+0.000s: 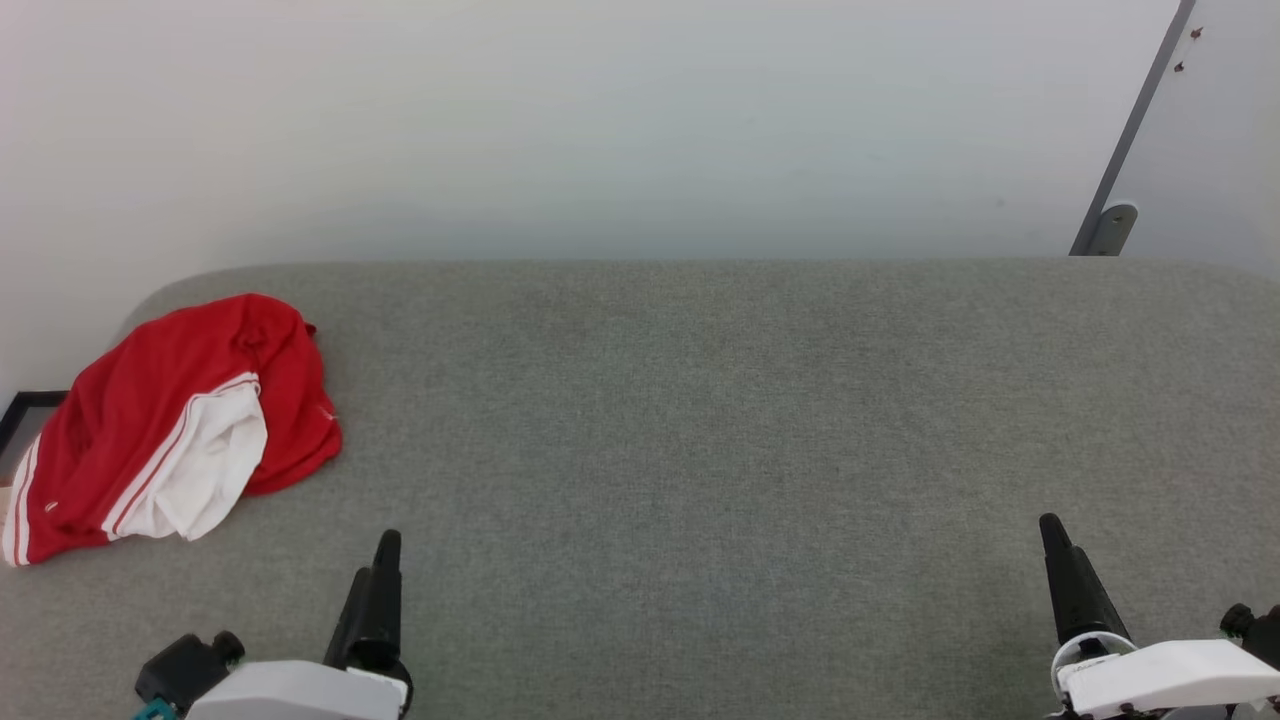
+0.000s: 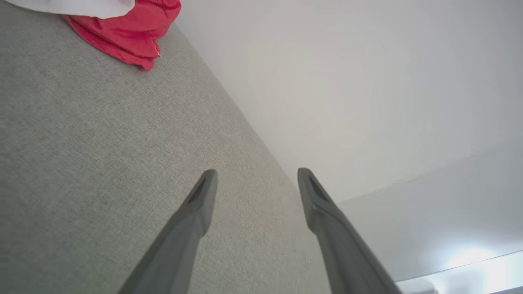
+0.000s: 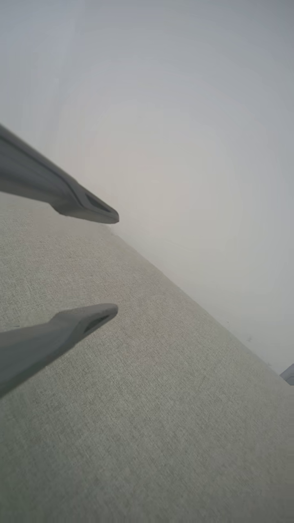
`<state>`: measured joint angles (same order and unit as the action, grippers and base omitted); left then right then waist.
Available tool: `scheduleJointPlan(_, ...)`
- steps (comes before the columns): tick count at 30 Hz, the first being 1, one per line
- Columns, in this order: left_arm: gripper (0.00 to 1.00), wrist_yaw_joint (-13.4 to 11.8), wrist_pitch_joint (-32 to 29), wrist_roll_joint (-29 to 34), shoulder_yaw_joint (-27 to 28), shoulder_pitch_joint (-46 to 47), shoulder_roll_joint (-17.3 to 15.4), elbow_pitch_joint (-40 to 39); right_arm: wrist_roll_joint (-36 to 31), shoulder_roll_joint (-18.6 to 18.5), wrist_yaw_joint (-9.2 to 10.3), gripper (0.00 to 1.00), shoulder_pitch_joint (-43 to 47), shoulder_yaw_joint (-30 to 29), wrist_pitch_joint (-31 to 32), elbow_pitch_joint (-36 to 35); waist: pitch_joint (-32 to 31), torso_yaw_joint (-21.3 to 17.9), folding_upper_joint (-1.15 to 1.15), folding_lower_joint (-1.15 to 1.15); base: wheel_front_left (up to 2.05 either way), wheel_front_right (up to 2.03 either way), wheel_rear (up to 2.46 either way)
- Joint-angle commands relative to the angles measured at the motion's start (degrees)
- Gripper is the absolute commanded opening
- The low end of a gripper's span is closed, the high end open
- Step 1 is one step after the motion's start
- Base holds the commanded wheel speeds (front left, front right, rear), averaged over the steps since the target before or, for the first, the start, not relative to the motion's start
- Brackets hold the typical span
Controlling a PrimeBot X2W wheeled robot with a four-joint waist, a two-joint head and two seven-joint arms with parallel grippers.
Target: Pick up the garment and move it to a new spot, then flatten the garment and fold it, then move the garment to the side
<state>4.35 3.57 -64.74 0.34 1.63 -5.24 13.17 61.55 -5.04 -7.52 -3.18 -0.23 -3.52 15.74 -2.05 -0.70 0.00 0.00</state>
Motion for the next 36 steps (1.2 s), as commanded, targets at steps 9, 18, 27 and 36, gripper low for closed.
scheduleJointPlan(9, 1.00, -0.58, 1.94, 13.57, -1.00, -0.20, -1.79, -0.92, -12.14, -1.00, 0.02, 1.00, -0.65, 0.59, -2.00, -0.11, -0.56, -0.26, 0.00, 0.00, 0.00, 0.00, 0.00)
scheduleJointPlan(18, 1.00, -0.63, 3.52, 23.39, -1.19, -0.44, -2.29, -1.31, -20.25, -1.06, 0.03, 1.00, -0.50, 0.47, -3.34, 0.12, -1.00, -0.42, 0.00, 0.00, 0.00, 0.00, 0.00)
scheduleJointPlan(27, 1.00, -0.78, 4.91, 31.73, -1.00, -0.84, -2.70, -2.32, -26.97, -1.29, 0.03, 1.00, -0.37, 0.22, -4.55, -0.01, -1.45, -0.65, 0.00, 0.00, 0.00, 0.00, 0.00)
scheduleJointPlan(36, 1.00, -0.20, 6.27, 37.83, -0.61, -1.29, -2.74, -2.88, -33.04, -1.58, 0.04, 1.00, -0.14, -0.23, -5.77, -0.37, -1.92, -0.86, 0.00, 0.00, 0.00, 0.00, 0.00)
